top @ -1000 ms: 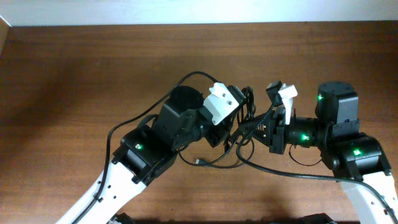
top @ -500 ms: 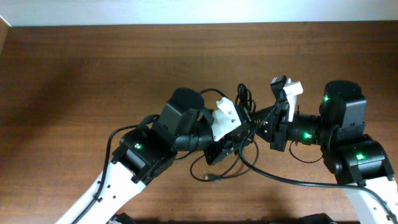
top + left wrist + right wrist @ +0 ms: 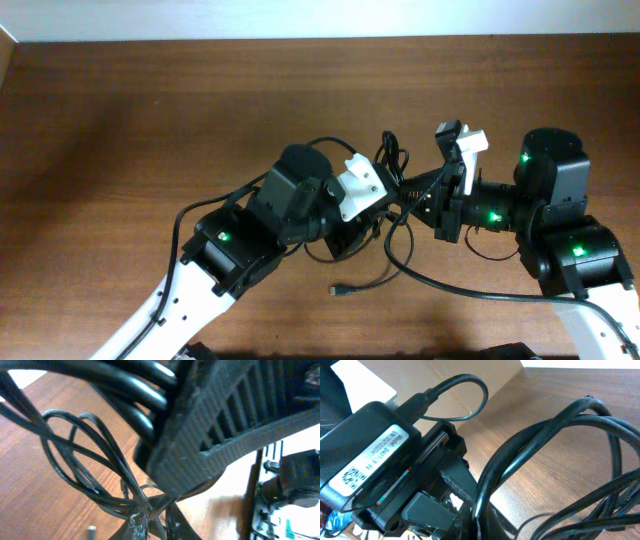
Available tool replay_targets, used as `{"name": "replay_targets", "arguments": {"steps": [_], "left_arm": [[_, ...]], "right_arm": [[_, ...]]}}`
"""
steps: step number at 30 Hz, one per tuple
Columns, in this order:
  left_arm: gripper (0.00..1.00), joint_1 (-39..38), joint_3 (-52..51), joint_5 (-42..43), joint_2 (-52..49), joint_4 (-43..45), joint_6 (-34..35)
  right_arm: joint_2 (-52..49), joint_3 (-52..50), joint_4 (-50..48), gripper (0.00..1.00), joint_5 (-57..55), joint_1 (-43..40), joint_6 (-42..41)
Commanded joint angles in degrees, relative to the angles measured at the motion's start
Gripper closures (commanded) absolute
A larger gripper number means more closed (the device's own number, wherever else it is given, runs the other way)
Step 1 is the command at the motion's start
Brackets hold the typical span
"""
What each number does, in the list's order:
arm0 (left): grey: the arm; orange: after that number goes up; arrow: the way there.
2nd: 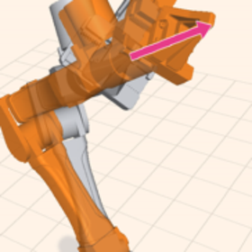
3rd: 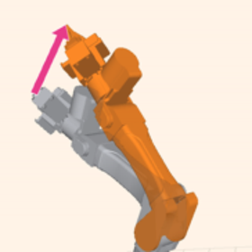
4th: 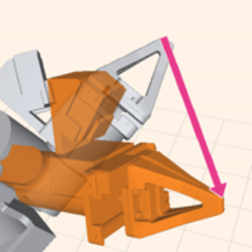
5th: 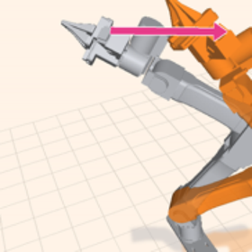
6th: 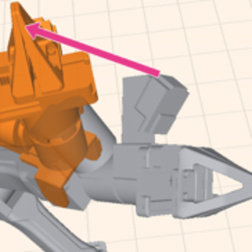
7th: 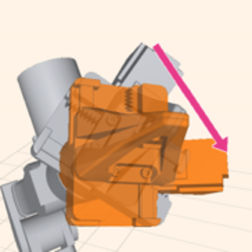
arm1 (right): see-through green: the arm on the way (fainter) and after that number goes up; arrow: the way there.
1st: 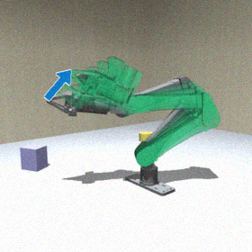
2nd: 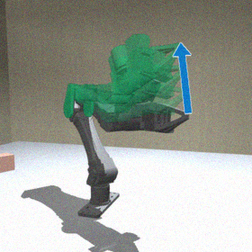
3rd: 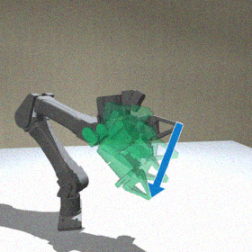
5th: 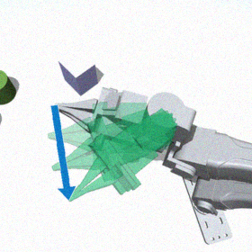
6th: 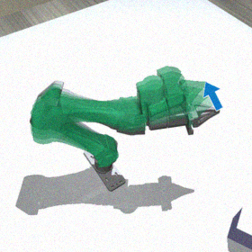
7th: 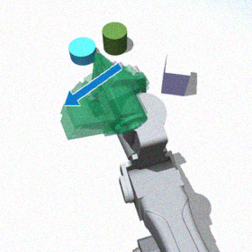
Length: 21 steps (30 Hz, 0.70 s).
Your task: Untangle cables
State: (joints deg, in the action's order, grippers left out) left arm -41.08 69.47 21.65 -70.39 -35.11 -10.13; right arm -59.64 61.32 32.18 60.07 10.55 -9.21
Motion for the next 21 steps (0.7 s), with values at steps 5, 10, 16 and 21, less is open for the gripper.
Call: {"name": "replay_targets", "arguments": {"steps": [5, 10, 16, 21], "left_arm": [[0.69, 0.57, 0.81, 3.61, 0.22, 3.85, -0.22], [0.63, 0.57, 0.81, 7.76, 0.2, 6.34, -0.26], [1.0, 0.57, 0.81, 1.01, -1.81, 6.32, -0.24], [1.0, 0.63, 0.83, -8.44, -1.55, 7.28, 0.57]], "right_arm": [[0.46, 0.63, -0.13, 0.96, 5.31, 0.33, -0.24], [0.46, 0.63, -0.15, 0.95, 5.31, 0.33, -0.24], [0.46, 0.63, -0.13, 0.96, 6.71, 0.33, -0.22], [0.46, 0.63, -0.13, 0.77, 6.78, 0.31, -0.22]]}}
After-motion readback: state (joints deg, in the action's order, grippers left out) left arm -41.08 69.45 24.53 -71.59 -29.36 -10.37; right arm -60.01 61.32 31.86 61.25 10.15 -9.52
